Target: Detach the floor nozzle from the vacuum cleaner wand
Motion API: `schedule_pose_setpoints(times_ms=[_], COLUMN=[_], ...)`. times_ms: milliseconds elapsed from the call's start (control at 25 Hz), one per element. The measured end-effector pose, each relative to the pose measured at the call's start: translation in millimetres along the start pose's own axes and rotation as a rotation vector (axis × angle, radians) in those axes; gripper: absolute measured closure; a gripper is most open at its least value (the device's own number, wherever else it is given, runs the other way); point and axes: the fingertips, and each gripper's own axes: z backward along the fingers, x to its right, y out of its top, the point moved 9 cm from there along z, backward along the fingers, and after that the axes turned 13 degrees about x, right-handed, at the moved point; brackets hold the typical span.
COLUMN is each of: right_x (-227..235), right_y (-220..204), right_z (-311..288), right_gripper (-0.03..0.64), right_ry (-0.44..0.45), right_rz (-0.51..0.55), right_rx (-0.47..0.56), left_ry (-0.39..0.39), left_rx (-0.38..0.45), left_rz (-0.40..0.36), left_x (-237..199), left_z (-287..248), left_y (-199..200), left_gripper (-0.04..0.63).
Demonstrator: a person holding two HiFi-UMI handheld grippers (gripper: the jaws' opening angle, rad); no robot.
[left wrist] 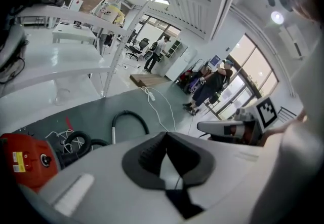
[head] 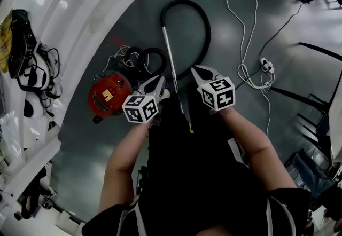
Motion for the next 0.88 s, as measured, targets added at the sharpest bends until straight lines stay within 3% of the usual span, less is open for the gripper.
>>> schedule_pose_setpoints(times_ms=[120,240,520,720,880], right_x=[31.4,59.7,109.5,133.7,139.1], right_y=[13.2,20.4,30.9,45.6,51.2], right_z=[-3.5,1.9,13.4,11.9,-6.3], right_gripper=[0.623,0.623,0.623,0.623,0.623], right_ry=[0.056,0.085,0.075,0.042,0.071], right_rz=[0.034,0.051,0.070,0.028,0.044], right_rx=[-0.024,-0.039,-0.057,-0.036,-0.055], left_ry=[0.038,0.099,0.235,0.243,0.258], left_rx=[-0.004,0.032,0.107,0.090,0.082], left_rz=[-0.018,0.012,-0.021,-0.021,-0.026], left_x=[18.8,33.8,32.7,34.4,29.3], left_z=[-30.6,-45.5,-60.5,-77.5,-87.9], left_y=[-1.0,-1.0,14.4,17.8,15.2], left_gripper=[0.586,0.586,0.586,0.586,0.585])
